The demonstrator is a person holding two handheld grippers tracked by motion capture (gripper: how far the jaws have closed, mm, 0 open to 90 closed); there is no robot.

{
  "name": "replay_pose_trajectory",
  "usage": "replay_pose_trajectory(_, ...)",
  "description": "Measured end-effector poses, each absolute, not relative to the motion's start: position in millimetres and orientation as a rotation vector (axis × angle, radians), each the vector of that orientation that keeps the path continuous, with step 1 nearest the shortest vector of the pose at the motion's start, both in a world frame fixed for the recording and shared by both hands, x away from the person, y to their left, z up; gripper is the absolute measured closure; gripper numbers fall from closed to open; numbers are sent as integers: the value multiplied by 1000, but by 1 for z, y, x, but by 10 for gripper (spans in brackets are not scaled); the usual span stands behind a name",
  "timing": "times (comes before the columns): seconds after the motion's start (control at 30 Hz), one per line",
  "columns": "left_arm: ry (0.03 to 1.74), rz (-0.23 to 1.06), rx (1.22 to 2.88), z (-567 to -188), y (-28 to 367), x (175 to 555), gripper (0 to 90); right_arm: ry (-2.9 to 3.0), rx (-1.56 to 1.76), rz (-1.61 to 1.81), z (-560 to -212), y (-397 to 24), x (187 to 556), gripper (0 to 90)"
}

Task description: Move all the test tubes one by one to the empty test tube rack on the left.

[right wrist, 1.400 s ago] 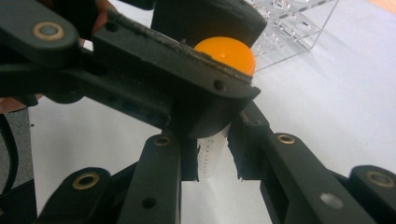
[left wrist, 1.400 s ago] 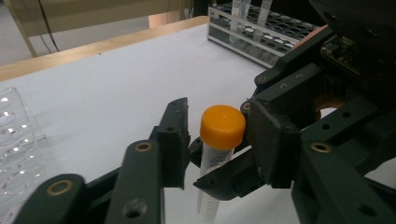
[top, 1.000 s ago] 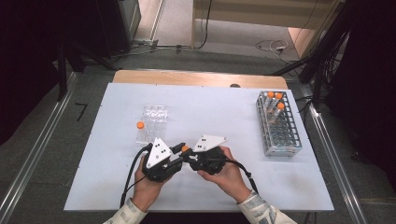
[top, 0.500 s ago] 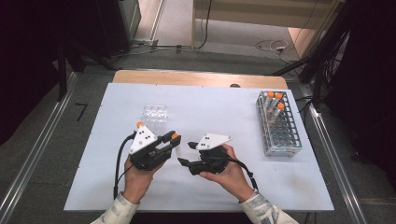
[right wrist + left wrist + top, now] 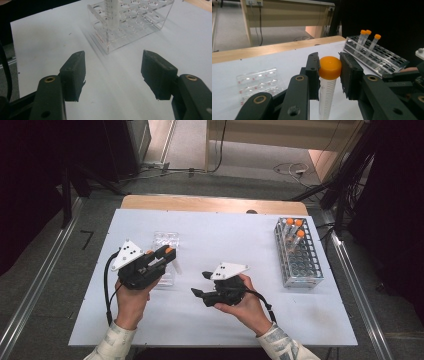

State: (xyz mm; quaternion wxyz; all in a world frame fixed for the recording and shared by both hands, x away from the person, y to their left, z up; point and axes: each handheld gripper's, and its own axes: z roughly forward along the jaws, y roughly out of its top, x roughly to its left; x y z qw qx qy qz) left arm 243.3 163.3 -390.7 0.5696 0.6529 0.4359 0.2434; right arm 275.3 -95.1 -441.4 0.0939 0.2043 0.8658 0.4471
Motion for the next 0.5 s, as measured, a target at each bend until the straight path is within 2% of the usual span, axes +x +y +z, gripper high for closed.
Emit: replay_pose_trajectory(0.5, 1120, 711, 1498, -393, 186, 255, 700, 2561, 628, 1332, -440, -99, 278, 352)
